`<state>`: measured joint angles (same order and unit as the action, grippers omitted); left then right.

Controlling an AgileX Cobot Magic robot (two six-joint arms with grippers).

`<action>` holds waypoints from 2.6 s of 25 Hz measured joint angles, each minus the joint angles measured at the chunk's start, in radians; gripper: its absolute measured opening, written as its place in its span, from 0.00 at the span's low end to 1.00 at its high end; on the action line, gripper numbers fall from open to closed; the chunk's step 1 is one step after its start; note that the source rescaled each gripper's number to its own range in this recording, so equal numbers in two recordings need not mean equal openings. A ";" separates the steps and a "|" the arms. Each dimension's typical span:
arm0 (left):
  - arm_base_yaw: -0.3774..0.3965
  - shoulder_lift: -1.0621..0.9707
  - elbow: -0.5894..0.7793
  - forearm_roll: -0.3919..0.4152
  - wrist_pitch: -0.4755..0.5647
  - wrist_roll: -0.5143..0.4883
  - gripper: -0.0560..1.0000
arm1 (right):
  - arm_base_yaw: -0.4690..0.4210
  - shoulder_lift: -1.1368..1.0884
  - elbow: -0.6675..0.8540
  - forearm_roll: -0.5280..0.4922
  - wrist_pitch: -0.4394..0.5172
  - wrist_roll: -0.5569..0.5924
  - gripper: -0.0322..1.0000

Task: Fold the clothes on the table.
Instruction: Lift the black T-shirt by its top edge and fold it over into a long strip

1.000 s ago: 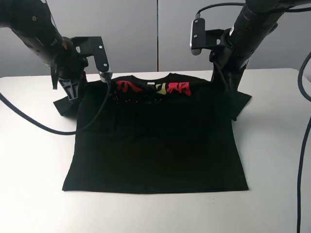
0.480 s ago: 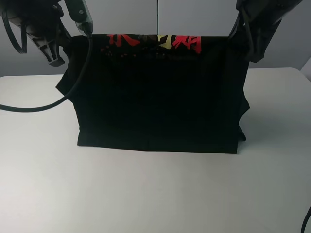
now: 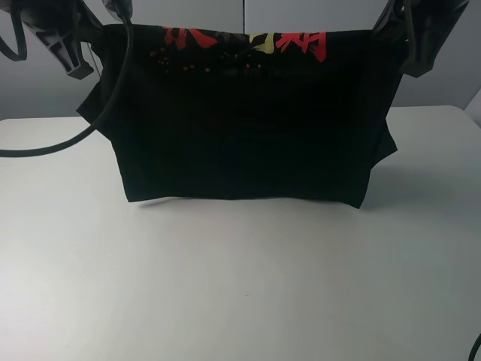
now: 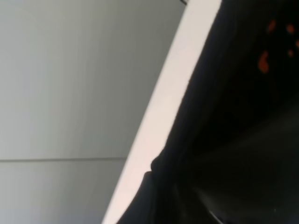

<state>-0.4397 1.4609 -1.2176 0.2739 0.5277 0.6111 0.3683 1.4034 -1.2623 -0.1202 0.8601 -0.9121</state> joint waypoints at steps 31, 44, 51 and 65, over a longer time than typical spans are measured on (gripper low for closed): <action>0.019 0.093 0.075 -0.096 0.198 0.059 0.05 | -0.009 0.161 0.223 0.086 0.031 -0.151 0.03; 0.019 0.093 0.127 -0.274 0.350 0.138 0.05 | -0.009 0.100 0.329 0.190 0.150 -0.203 0.03; -0.013 0.093 0.127 -0.317 0.413 0.174 0.05 | -0.009 0.066 0.354 0.196 0.202 -0.199 0.03; -0.019 0.093 0.127 -0.164 0.153 -0.173 0.05 | -0.009 0.069 0.360 -0.033 -0.171 0.156 0.03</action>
<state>-0.4585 1.5537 -1.0907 0.1104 0.6811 0.4385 0.3592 1.4723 -0.9025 -0.1537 0.6896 -0.7564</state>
